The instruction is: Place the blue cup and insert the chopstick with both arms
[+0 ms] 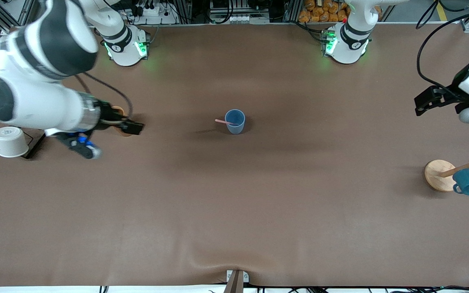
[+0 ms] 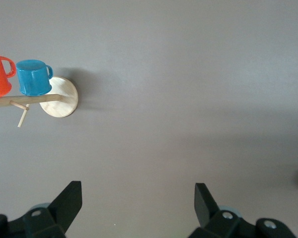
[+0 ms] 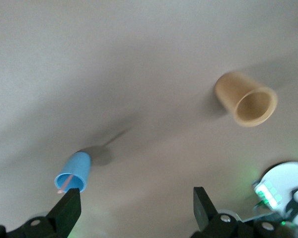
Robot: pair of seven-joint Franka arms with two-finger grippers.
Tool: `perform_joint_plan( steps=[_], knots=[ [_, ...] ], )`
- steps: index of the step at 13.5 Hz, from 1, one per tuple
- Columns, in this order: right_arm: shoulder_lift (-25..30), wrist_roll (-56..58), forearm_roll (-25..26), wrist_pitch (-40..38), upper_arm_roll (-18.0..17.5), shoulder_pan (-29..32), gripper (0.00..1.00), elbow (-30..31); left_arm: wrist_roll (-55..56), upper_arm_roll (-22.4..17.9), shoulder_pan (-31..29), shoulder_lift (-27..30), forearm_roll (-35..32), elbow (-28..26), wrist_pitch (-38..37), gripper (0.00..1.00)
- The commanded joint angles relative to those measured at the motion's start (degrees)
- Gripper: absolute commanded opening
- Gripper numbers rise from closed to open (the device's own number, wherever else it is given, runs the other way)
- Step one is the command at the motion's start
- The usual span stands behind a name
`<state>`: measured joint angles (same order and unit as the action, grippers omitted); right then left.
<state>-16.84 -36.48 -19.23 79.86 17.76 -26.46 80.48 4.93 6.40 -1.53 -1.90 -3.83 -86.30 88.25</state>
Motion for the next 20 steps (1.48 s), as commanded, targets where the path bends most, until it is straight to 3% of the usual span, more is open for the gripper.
perform_joint_plan(
  steps=[1,4,10,12,16,18,20],
  knots=[
    [0.94,10.78,1.74,-0.94,4.2,1.14,1.0,0.12,-2.29,-0.95,0.47,2.78,1.63,-2.47,0.52,1.0],
    [0.94,24.31,7.7,-0.67,3.69,6.24,1.0,-0.14,-2.29,-0.95,0.82,3.49,1.81,-2.29,0.52,1.0],
    [6.64,39.27,11.85,-2.08,0.88,14.14,1.0,0.9,-2.12,-0.33,0.74,3.05,2.07,-1.94,0.52,1.0],
    [10.14,41.4,11.94,-1.91,-1.66,18.71,1.0,4.58,-1.68,-0.59,0.3,3.13,5.05,-1.94,0.52,1.0],
    [16.39,41.32,12.55,-0.33,-12.03,29.09,1.0,10.91,-1.15,-0.42,0.39,3.31,5.15,-1.94,0.17,1.0],
    [22.87,41.05,12.9,6.32,-12.22,28.75,1.0,20.02,-0.97,-0.33,0.56,3.31,4.62,-1.94,0.08,1.0],
    [24.58,40.7,13.43,8.37,-12.14,27.88,1.0,22.97,-0.97,-0.42,0.47,3.4,4.62,-2.03,-0.18,1.0]
  ],
)
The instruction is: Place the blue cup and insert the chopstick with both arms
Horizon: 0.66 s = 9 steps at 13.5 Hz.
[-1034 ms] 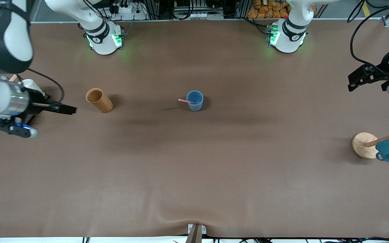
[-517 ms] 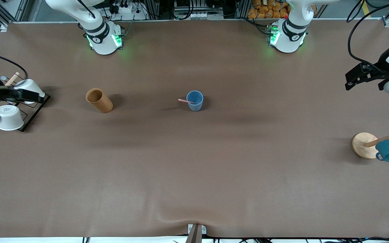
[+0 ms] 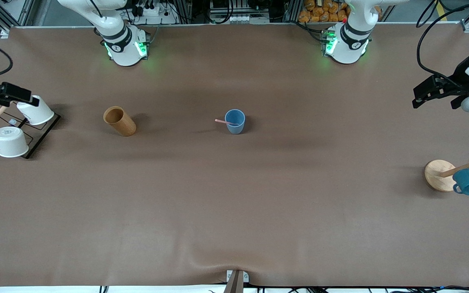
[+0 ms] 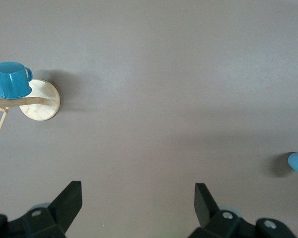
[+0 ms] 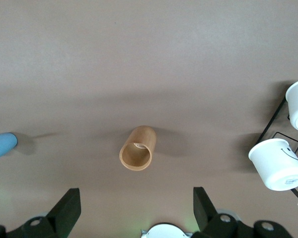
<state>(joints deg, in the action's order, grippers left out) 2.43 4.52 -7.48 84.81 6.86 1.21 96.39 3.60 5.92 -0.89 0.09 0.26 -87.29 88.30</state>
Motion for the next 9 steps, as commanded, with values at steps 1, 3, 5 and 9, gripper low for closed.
perform_joint_plan(
  steps=[1,3,5,9],
  knots=[
    [3.91,-0.21,2.98,3.17,-1.23,-0.07,1.0,4.27,0.27,0.14,-0.16,1.41,0.53,-1.04,-0.23,1.0],
    [-3.28,-0.38,2.82,-2.33,-0.8,-0.07,1.0,-5.55,-0.08,0.05,-0.25,1.41,0.53,-0.95,-0.23,1.0],
    [-4.98,-0.38,4.3,-5.79,-1.23,-1.9,1.0,-10.16,-0.61,-0.21,-0.34,1.41,0.8,-0.86,-0.23,1.0],
    [-0.61,-0.12,6.51,-3.53,-1.23,-3.5,1.0,-7.2,-0.7,-0.21,-0.25,0.88,0.27,0.36,-0.23,1.0]
  ],
)
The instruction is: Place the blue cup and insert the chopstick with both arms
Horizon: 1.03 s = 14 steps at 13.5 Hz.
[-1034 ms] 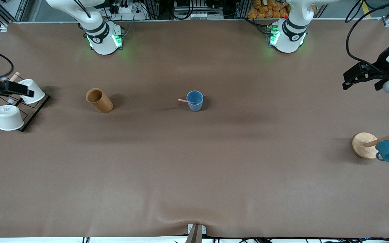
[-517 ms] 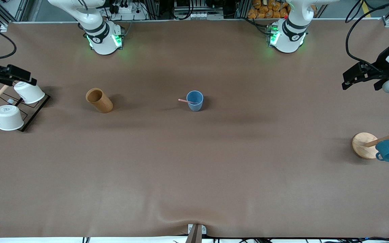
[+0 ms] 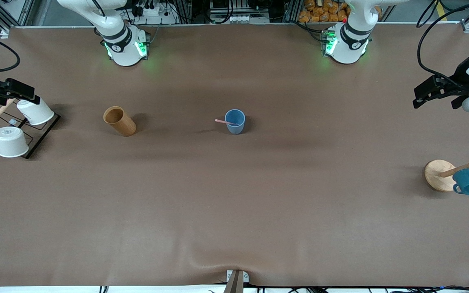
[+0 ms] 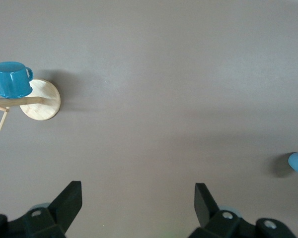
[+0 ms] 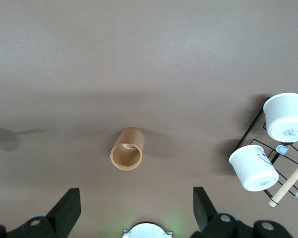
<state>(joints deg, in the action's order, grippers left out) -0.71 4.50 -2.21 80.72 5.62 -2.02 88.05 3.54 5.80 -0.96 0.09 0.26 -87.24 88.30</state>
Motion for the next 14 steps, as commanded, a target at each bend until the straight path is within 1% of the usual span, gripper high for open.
perform_joint_plan(
  steps=[1,3,10,14],
  knots=[
    [4.9,-0.28,1.15,3.36,-0.08,-0.43,1.0,3.42,-0.56,-0.09,-0.18,0.88,0.27,0.49,-0.24,1.0],
    [6.16,-1.68,1.33,4.01,-0.52,-1.23,1.0,5.03,-0.64,-0.35,-0.27,0.79,0.27,0.49,-0.24,1.0],
    [5.98,-1.78,1.68,5.85,-0.61,-0.7,1.0,4.59,-0.64,-0.44,-0.27,0.79,0.01,0.67,-0.24,1.0],
    [5.98,-1.69,1.77,6.12,-1.75,0.18,1.0,4.59,-0.64,-0.35,-0.27,0.79,0.01,0.67,-0.24,1.0]
  ],
)
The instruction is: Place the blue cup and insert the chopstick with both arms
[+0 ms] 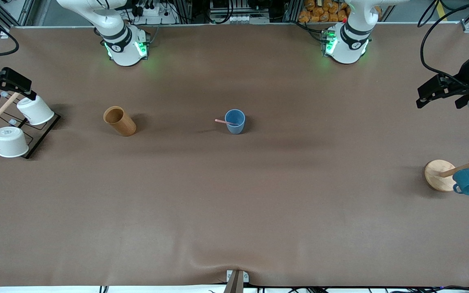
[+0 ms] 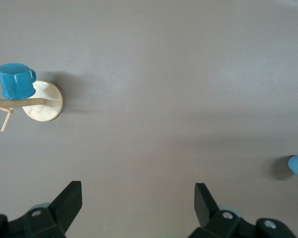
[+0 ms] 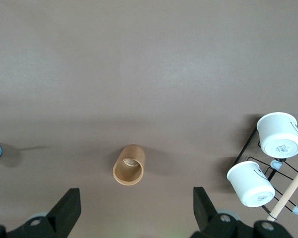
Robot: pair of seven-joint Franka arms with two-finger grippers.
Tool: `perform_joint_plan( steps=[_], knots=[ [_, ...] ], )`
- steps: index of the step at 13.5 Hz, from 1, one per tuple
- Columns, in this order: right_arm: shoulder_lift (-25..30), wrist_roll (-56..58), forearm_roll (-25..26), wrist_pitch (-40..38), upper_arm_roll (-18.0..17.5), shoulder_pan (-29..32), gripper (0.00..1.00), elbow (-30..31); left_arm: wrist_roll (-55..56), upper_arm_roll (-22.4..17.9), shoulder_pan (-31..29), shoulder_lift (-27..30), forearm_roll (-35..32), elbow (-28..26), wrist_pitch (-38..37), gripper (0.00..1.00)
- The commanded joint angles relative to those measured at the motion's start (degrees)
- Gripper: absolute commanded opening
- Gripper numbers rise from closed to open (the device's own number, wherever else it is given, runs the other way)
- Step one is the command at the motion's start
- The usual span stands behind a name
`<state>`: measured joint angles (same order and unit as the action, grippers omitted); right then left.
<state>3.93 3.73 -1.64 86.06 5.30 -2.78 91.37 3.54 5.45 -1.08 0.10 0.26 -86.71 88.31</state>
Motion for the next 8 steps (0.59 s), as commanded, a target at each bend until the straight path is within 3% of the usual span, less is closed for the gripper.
perform_joint_plan(
  steps=[1,8],
  knots=[
    [1.26,-0.92,1.2,0.86,-1.61,1.37,1.0,1.27,-0.64,0.0,-0.07,0.78,0.01,0.14,-0.24,1.0],
    [0.99,-0.92,1.47,1.04,-2.58,1.72,1.0,1.09,-0.64,0.0,-0.07,1.13,0.1,0.23,-1.47,1.0]
  ],
)
